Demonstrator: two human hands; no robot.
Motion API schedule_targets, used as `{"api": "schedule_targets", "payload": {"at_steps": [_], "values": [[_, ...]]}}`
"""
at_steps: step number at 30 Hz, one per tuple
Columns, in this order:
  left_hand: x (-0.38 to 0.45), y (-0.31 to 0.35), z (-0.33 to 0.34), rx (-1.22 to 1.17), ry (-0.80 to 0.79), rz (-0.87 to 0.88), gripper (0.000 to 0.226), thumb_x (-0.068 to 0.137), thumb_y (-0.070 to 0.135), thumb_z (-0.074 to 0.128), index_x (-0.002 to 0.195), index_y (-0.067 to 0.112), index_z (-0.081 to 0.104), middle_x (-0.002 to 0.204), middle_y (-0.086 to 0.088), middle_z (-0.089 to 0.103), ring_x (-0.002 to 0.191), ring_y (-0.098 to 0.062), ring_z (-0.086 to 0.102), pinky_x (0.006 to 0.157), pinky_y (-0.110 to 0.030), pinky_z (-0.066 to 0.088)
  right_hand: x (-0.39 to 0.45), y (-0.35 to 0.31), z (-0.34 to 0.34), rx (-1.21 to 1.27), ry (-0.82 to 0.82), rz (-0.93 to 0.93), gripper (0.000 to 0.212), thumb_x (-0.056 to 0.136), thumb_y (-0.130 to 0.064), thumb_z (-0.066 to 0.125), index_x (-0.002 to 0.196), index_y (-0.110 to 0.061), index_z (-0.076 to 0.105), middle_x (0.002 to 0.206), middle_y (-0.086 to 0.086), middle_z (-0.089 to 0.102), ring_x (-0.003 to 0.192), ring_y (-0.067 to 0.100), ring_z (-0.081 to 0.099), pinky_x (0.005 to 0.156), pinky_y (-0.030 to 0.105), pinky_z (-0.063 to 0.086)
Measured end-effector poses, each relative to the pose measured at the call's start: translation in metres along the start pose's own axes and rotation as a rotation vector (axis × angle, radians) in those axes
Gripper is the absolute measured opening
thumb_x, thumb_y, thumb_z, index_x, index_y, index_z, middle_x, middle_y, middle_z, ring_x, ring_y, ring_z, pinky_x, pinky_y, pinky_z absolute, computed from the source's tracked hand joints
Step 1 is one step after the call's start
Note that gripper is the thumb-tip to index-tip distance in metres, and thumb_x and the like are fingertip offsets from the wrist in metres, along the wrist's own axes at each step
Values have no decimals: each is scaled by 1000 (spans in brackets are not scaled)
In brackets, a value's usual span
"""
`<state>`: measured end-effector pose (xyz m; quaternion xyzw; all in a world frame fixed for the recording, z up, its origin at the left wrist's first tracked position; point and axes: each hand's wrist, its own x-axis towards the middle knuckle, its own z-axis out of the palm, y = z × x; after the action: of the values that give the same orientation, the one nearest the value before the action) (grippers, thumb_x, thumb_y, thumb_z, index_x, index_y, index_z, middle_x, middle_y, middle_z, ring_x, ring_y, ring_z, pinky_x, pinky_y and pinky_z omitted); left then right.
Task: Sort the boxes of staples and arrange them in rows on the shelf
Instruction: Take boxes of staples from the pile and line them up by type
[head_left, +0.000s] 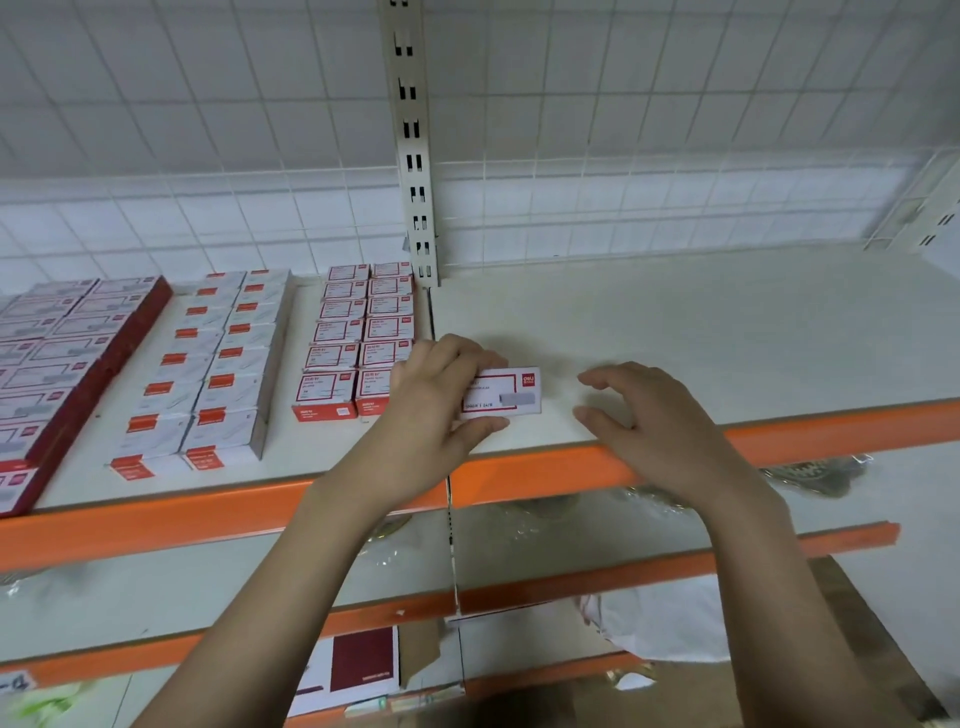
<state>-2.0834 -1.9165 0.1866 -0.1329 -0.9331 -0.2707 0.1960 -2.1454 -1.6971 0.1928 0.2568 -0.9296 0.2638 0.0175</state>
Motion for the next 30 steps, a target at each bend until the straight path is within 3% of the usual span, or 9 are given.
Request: {"api": "schedule_targets", "payload": {"at_steps": [4,8,13,17,22,25,30], "values": [[-4,-1,-1,9,29,9,39,76,39,59,114,29,54,108,10,53,101,-14,42,85,-34,34,2,1,3,4,-18,-23,36,92,-32,53,126,-24,52,123,-7,54,117,11,43,89,20,30],[-13,-1,-2,78,53,-38,40,72,37,63,110,24,62,105,19,54,99,-5,36,89,-14,18,6,-1,9,5,-32,-52,36,91,-32,54,126,-23,53,123,-6,54,117,11,43,90,21,31],[-24,-10,-8,91,81,-90,45,70,44,55,108,22,63,103,10,60,96,-8,41,76,-30,28,11,-11,19,10,-66,-95,36,92,-31,53,127,-23,52,124,-7,53,119,9,42,92,20,32],[-36,-22,-23,118,97,-150,47,69,44,60,109,20,65,104,6,64,96,-19,51,78,-39,36,24,-28,25,-24,-71,-144,36,92,-31,52,127,-21,51,125,-6,53,120,10,41,95,22,32],[-51,-51,-59,116,137,-189,43,69,36,71,109,19,65,102,6,66,93,-15,52,77,-31,37,47,-72,40,-48,-53,-208,38,92,-31,53,128,-20,51,127,-3,54,120,15,43,98,28,34],[-61,-75,-89,87,143,-202,43,70,26,80,109,15,66,100,2,67,89,-15,51,74,-16,36,62,-106,59,-70,-56,-225,39,92,-31,52,130,-21,49,129,-2,53,120,16,43,94,26,32],[-88,-128,-144,117,97,-160,44,67,23,81,106,9,68,99,-3,69,88,-19,55,74,-18,39,82,-175,99,-34,-14,-207,40,92,-31,54,130,-20,50,132,-1,51,122,16,42,97,26,33]]}}
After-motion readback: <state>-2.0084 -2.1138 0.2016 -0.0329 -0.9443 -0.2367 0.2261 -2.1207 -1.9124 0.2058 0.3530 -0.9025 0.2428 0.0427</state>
